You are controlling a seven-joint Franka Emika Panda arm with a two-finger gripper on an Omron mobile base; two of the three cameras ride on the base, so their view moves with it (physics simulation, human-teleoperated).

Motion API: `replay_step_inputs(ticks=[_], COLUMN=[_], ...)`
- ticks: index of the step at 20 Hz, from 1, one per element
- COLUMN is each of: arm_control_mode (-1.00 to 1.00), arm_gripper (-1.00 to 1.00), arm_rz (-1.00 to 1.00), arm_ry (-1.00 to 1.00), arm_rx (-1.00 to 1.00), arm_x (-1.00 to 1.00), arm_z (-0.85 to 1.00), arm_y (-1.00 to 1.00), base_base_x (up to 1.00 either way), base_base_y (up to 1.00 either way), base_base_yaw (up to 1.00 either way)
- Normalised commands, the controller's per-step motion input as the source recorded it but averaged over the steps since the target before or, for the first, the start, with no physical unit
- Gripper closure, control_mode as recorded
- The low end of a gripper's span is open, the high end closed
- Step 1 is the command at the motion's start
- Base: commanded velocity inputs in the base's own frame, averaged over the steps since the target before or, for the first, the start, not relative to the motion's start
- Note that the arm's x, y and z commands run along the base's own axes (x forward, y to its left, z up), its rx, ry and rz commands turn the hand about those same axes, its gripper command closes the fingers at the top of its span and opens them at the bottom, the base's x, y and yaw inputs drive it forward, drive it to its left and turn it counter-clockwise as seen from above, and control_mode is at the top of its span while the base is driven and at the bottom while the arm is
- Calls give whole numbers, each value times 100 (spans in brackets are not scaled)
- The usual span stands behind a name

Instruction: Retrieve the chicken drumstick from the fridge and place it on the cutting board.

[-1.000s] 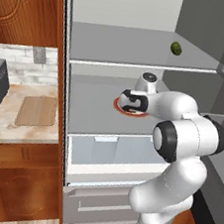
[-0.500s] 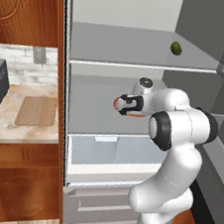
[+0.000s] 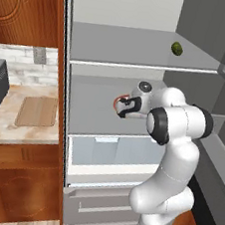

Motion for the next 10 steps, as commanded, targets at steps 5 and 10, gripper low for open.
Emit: replay_step_inputs(ticks=[5, 10], arm_control_mode=[-100, -100], arm_gripper=[100, 100], arm_rz=[0, 0], arm_ry=[-1, -2], arm_rx=[0, 0], arm_x=[0, 0], arm_z=[0, 0], arm_y=[0, 0], base_base_x=[0, 0], base_base_y=[0, 0], base_base_yaw=[0, 0])
